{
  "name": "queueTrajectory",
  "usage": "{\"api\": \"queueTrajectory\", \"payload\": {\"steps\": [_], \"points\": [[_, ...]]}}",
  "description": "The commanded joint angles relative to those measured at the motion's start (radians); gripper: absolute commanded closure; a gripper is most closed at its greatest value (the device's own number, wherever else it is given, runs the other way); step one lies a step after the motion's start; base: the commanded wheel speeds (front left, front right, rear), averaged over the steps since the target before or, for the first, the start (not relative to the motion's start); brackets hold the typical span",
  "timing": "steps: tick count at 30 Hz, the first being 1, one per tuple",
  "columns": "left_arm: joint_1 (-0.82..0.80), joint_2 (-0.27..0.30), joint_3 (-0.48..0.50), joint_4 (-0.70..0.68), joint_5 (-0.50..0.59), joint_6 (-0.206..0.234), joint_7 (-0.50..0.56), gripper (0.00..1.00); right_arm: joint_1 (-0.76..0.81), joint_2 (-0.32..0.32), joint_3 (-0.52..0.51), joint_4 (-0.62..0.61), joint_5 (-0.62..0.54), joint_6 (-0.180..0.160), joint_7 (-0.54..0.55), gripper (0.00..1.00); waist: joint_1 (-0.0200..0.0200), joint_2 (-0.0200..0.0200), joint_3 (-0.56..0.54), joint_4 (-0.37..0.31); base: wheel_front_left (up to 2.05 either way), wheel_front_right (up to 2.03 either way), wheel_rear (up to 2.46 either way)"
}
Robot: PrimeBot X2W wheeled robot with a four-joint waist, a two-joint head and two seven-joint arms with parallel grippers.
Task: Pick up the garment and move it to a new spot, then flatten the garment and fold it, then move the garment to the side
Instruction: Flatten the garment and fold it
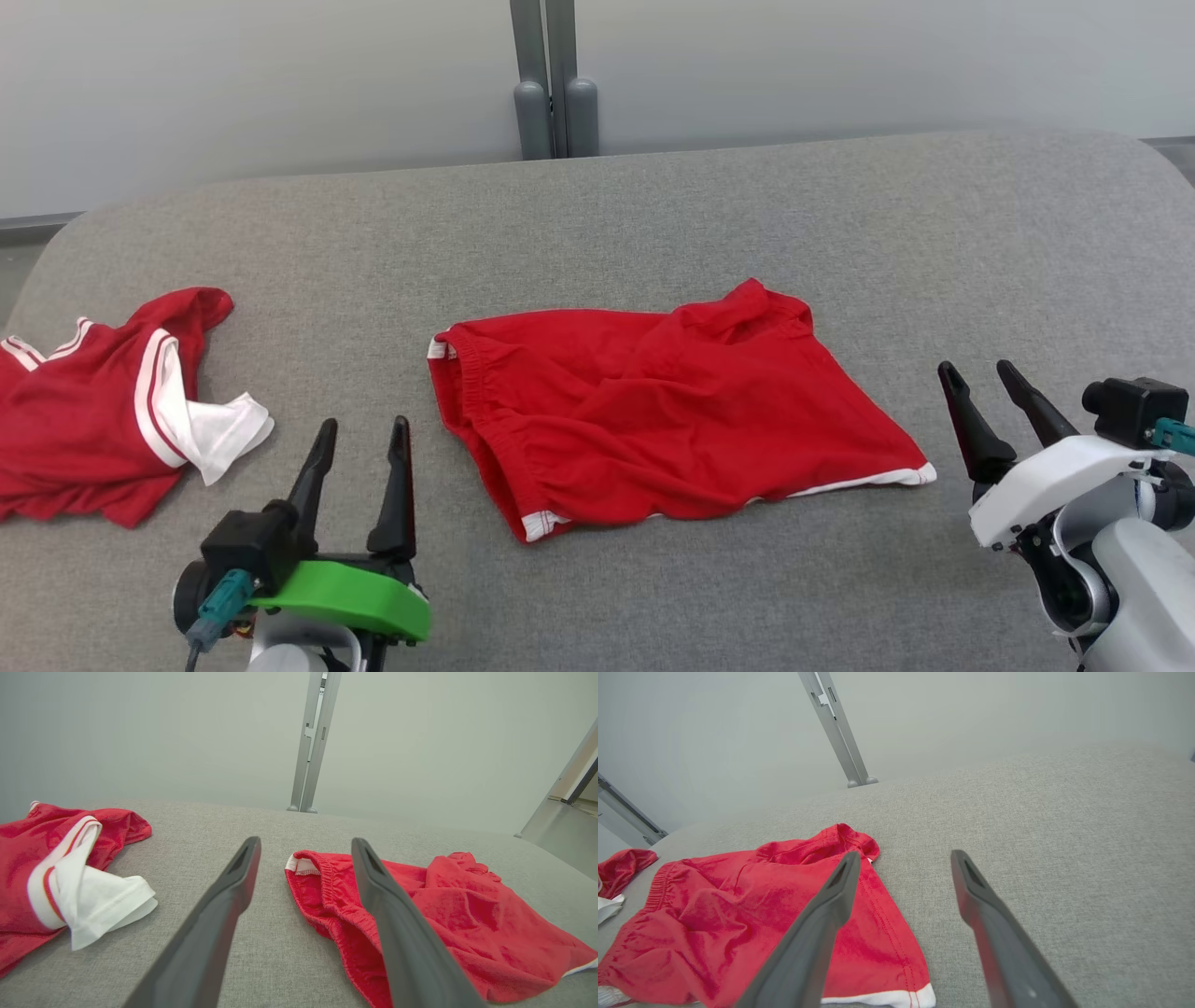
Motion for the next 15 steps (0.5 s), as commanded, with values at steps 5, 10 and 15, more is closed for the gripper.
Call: {"api": "queueTrajectory", "payload": {"steps": [5,10,15], "points": [[0.013,0.018,-0.088,-0.023,-0.018,-0.013,0.065,0.0,0.066,0.074,-0.093,-0.033,-0.114,0.0,-0.045,0.0,0.0,0.0,-0.001,0.005,0.0,0.0,0.0],[0.016,0.042,-0.201,-0.016,-0.071,-0.016,0.188,0.0,0.085,0.126,-0.132,-0.049,-0.171,0.0,-0.032,0.0,0.0,0.0,0.002,-0.003,0.0,0.0,0.0],[0.005,0.096,-0.329,-0.011,-0.179,-0.016,0.303,0.0,0.095,0.15,-0.164,-0.073,-0.201,0.0,-0.006,0.0,0.0,0.0,0.015,-0.018,0.0,0.0,0.0]]}}
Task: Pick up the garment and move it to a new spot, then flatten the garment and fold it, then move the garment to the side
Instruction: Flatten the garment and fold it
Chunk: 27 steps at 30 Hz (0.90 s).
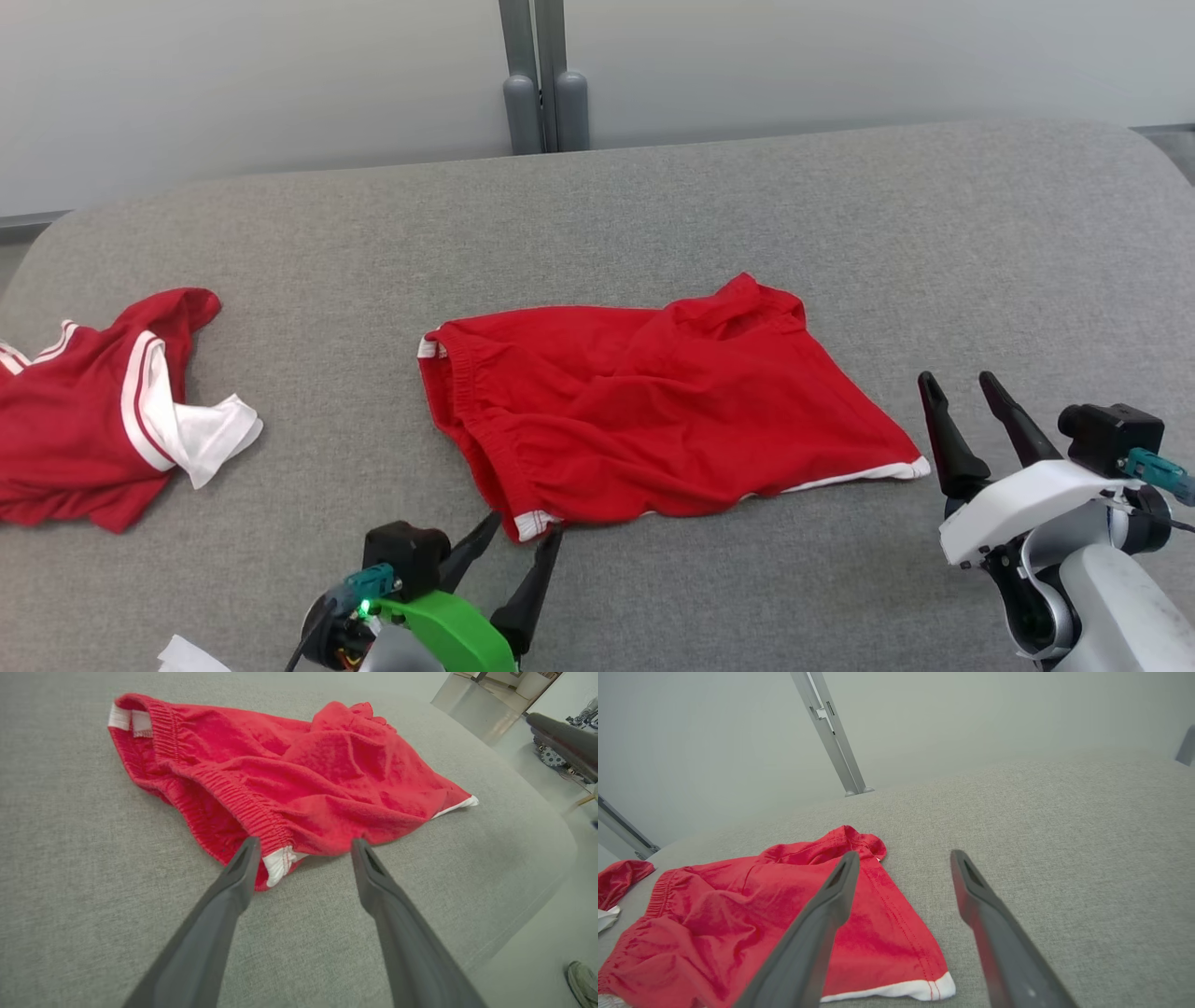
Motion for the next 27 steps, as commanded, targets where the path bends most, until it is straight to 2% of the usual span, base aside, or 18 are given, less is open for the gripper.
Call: {"api": "queueTrajectory", "payload": {"steps": [1,8,9,11,12,13,14,15,16,19,27], "points": [[-0.008,0.019,-0.006,0.009,-0.015,-0.003,0.014,0.0,0.012,0.0,-0.011,-0.01,-0.009,0.0,0.005,0.0,0.0,0.0,0.008,-0.007,0.0,0.0,0.0],[-0.063,0.043,-0.047,0.081,-0.053,-0.003,-0.006,0.0,0.017,0.016,-0.04,-0.042,-0.034,0.0,0.024,0.0,0.0,0.0,0.031,-0.022,0.0,0.0,0.0],[-0.072,0.048,-0.056,0.093,-0.05,-0.003,-0.005,0.07,0.018,0.018,-0.044,-0.044,-0.036,0.0,0.025,0.0,0.0,0.0,0.033,-0.022,0.0,0.0,0.0],[-0.092,0.055,-0.074,0.118,-0.051,-0.003,-0.01,0.32,0.021,0.023,-0.051,-0.047,-0.041,0.0,0.03,0.0,0.0,0.0,0.037,-0.022,0.0,0.0,0.0],[-0.103,0.056,-0.083,0.131,-0.052,-0.003,-0.016,0.5,0.021,0.026,-0.053,-0.049,-0.043,0.0,0.032,0.0,0.0,0.0,0.039,-0.022,0.0,0.0,0.0],[-0.11,0.056,-0.091,0.139,-0.055,-0.003,-0.017,0.56,0.02,0.028,-0.055,-0.05,-0.044,0.0,0.034,0.0,0.0,0.0,0.04,-0.022,0.0,0.0,0.0],[-0.116,0.057,-0.103,0.15,-0.062,-0.003,-0.021,0.68,0.02,0.029,-0.057,-0.051,-0.046,0.0,0.034,0.0,0.0,0.0,0.04,-0.021,0.0,0.0,0.0],[-0.12,0.063,-0.113,0.158,-0.064,-0.003,-0.023,0.96,0.02,0.031,-0.059,-0.052,-0.047,0.0,0.032,0.0,0.0,0.0,0.04,-0.021,0.0,0.0,0.0],[-0.125,0.073,-0.125,0.165,-0.067,-0.003,-0.026,1.0,0.021,0.033,-0.061,-0.053,-0.049,0.0,0.031,0.0,0.0,0.0,0.04,-0.02,0.0,0.0,0.0],[-0.138,0.093,-0.151,0.164,-0.083,-0.003,-0.05,1.0,0.023,0.036,-0.065,-0.054,-0.05,0.0,0.033,0.0,0.0,0.0,0.038,-0.015,0.0,0.0,0.0],[-0.136,0.197,-0.21,0.158,-0.11,-0.003,-0.069,1.0,0.034,0.037,-0.072,-0.05,-0.052,0.0,0.046,0.0,0.0,0.0,0.024,0.0,0.0,0.0,0.0]]}}
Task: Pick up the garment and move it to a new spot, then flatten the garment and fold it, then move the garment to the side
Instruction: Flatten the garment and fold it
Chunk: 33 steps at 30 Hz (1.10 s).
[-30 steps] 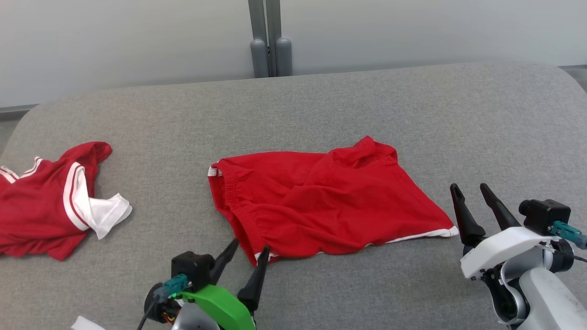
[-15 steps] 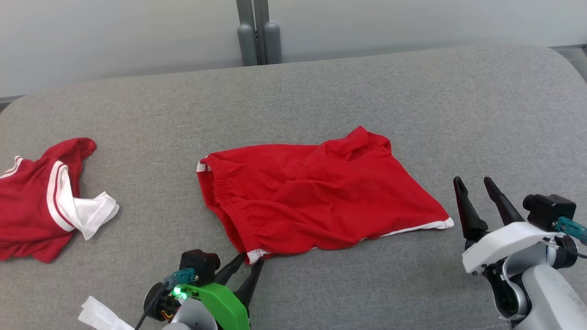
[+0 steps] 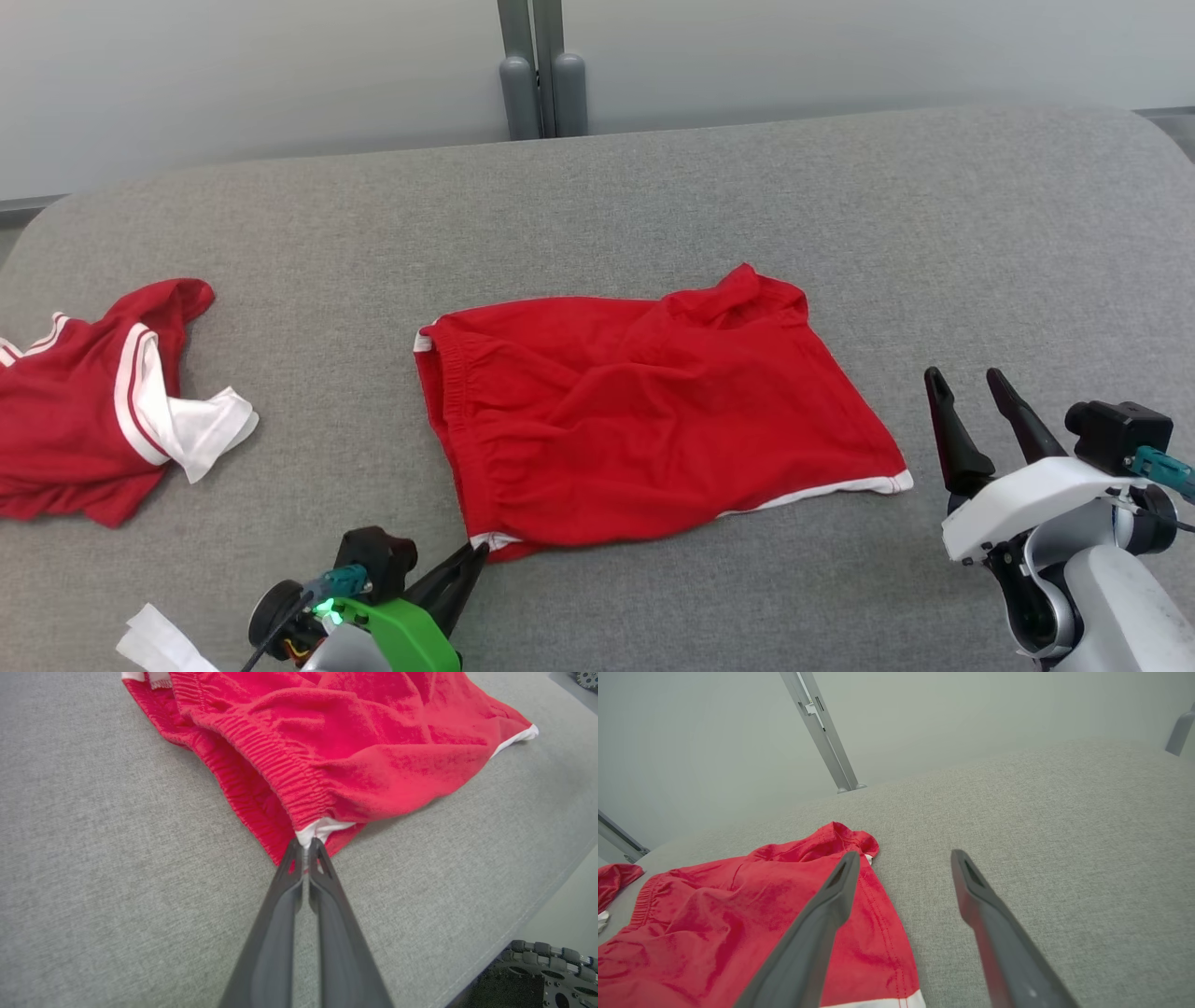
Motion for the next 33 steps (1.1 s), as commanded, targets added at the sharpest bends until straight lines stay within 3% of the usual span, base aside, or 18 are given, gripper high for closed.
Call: {"api": "queueTrajectory", "payload": {"steps": [1,8,9,10,11,19,26,33], "points": [[-0.01,0.026,-0.008,0.002,-0.01,-0.002,0.003,1.0,0.013,-0.001,-0.002,0.0,-0.004,0.0,0.002,0.0,0.0,-0.0001,-0.004,0.004,0.0,0.0,0.0],[-0.018,0.077,-0.048,0.03,-0.015,-0.002,0.014,1.0,0.02,-0.007,-0.001,0.005,-0.001,0.0,0.015,0.0,0.0,-0.0001,-0.021,0.011,0.0,0.0,0.0],[-0.017,0.078,-0.05,0.033,-0.016,-0.001,0.013,0.81,0.022,-0.007,-0.002,0.005,-0.003,0.0,0.017,0.0,0.0,-0.0001,-0.023,0.012,0.0,0.0,0.0],[-0.016,0.078,-0.048,0.036,-0.015,0.0,0.006,0.06,0.024,-0.007,-0.003,0.004,-0.004,0.0,0.02,0.0,0.0,-0.0001,-0.025,0.013,0.0,0.0,0.0],[-0.015,0.076,-0.046,0.039,-0.017,0.001,0.002,0.0,0.025,-0.007,-0.005,0.004,-0.006,0.0,0.022,0.0,0.0,-0.0001,-0.028,0.014,0.0,0.0,0.0],[0.036,0.08,-0.003,0.003,-0.036,0.065,-0.072,0.0,0.052,0.005,-0.015,-0.005,-0.005,0.0,0.025,0.0,0.0,-0.0001,-0.054,0.031,0.0,0.0,0.0],[0.064,0.09,0.093,-0.114,-0.022,0.181,-0.196,0.0,0.068,0.011,0.007,-0.042,-0.007,0.0,-0.033,0.0,0.0,-0.0001,-0.073,0.042,0.0,0.0,0.0],[0.096,0.063,0.221,-0.203,0.0,0.262,-0.235,0.0,0.089,0.005,0.039,-0.091,-0.044,0.0,-0.103,0.0,0.0,-0.0001,-0.089,0.032,0.0,0.0,0.0]]}}
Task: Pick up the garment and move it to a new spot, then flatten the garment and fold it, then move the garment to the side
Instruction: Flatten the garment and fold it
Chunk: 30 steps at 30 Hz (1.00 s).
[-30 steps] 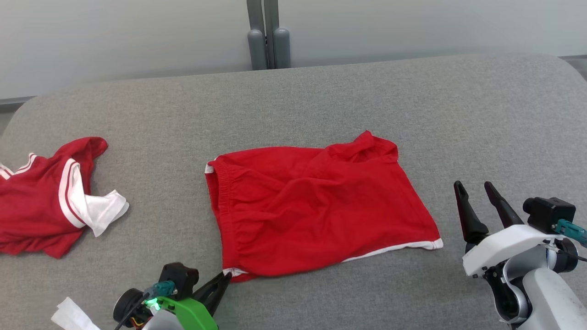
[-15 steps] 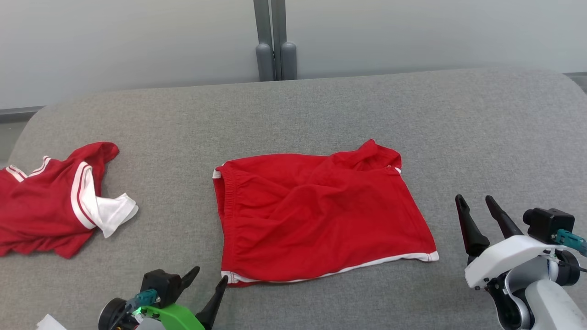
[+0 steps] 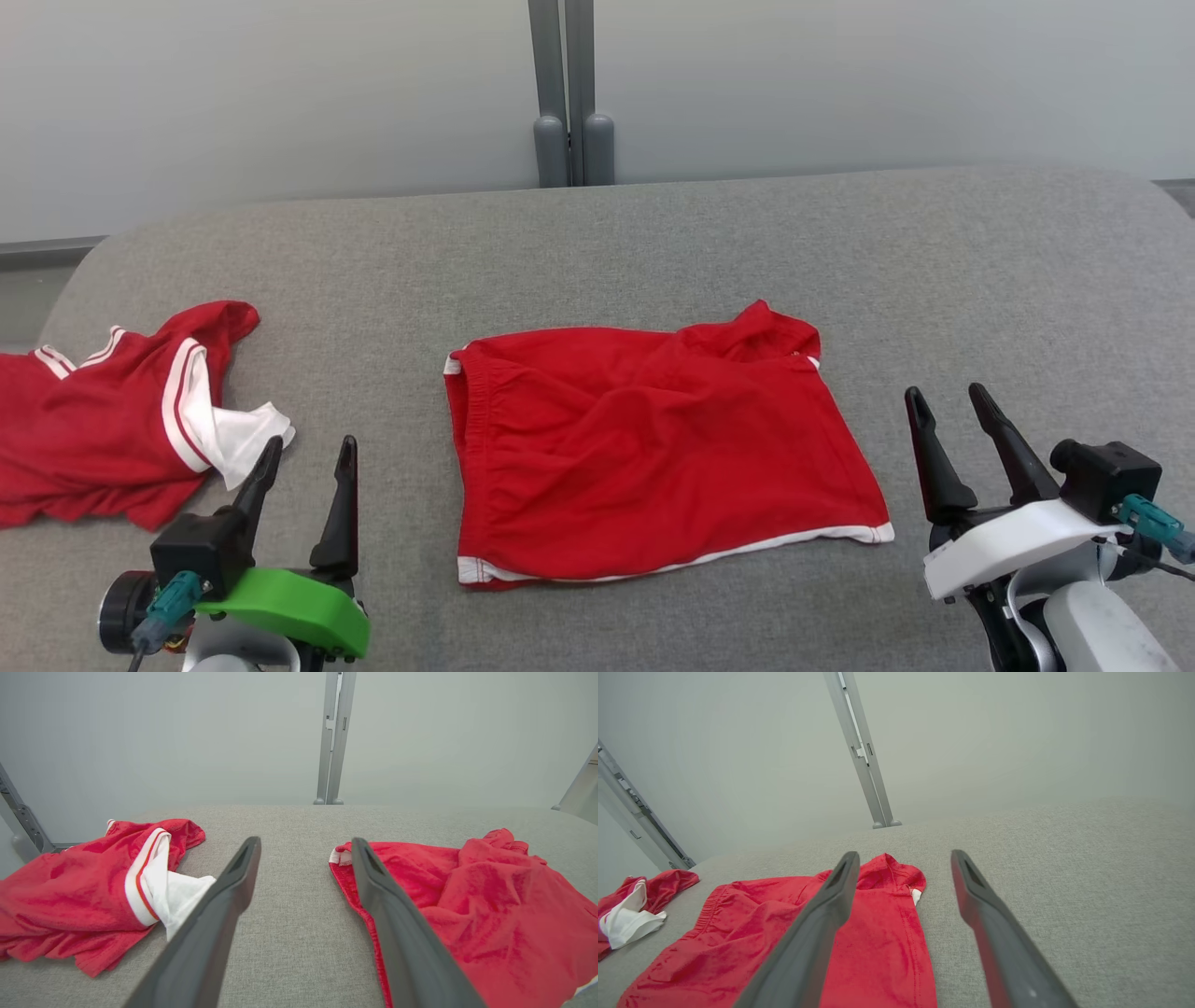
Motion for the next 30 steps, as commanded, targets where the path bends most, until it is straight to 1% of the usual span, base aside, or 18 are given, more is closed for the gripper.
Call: {"api": "queueTrajectory", "payload": {"steps": [1,3,5,10,13,19,24,30], "points": [[0.016,-0.011,0.02,-0.014,0.019,0.01,-0.004,0.0,0.012,-0.01,0.011,-0.016,-0.014,0.0,-0.009,0.0,0.0,0.0,-0.006,-0.007,0.0,0.0,0.0],[0.036,-0.034,0.066,-0.043,0.028,0.017,-0.004,0.0,0.02,-0.019,0.025,-0.032,-0.018,0.0,-0.016,0.0,0.0,0.0,-0.012,-0.014,0.0,0.0,0.0],[0.056,-0.052,0.089,-0.056,0.053,0.015,-0.004,0.0,0.027,-0.029,0.035,-0.038,-0.025,0.0,-0.019,0.0,0.0,0.0,-0.018,-0.02,0.0,0.0,0.0],[0.086,-0.089,0.134,-0.054,0.105,0.007,-0.004,0.0,0.049,-0.021,0.019,-0.041,-0.032,0.0,-0.023,0.0,0.0,0.0,-0.024,-0.03,0.0,0.0,0.0],[0.096,-0.109,0.162,-0.047,0.136,-0.009,-0.004,0.0,0.058,-0.006,-0.019,-0.043,-0.065,0.0,-0.023,0.0,0.0,0.0,-0.025,-0.035,0.0,0.0,0.0],[0.111,-0.143,0.214,-0.028,0.177,-0.043,-0.004,0.0,0.066,0.019,-0.042,-0.061,-0.097,0.0,-0.023,0.0,0.0,0.0,-0.026,-0.044,0.0,0.0,0.0],[0.115,-0.168,0.24,-0.017,0.208,-0.076,-0.005,0.0,0.072,0.013,-0.043,-0.055,-0.102,0.0,-0.023,0.0,0.0,0.0,-0.028,-0.043,0.0,0.0,0.0],[0.114,-0.19,0.262,-0.002,0.233,-0.103,-0.005,0.0,0.076,0.006,-0.037,-0.047,-0.09,0.0,-0.023,0.0,0.0,0.0,-0.032,-0.039,0.0,0.0,0.0]]}}
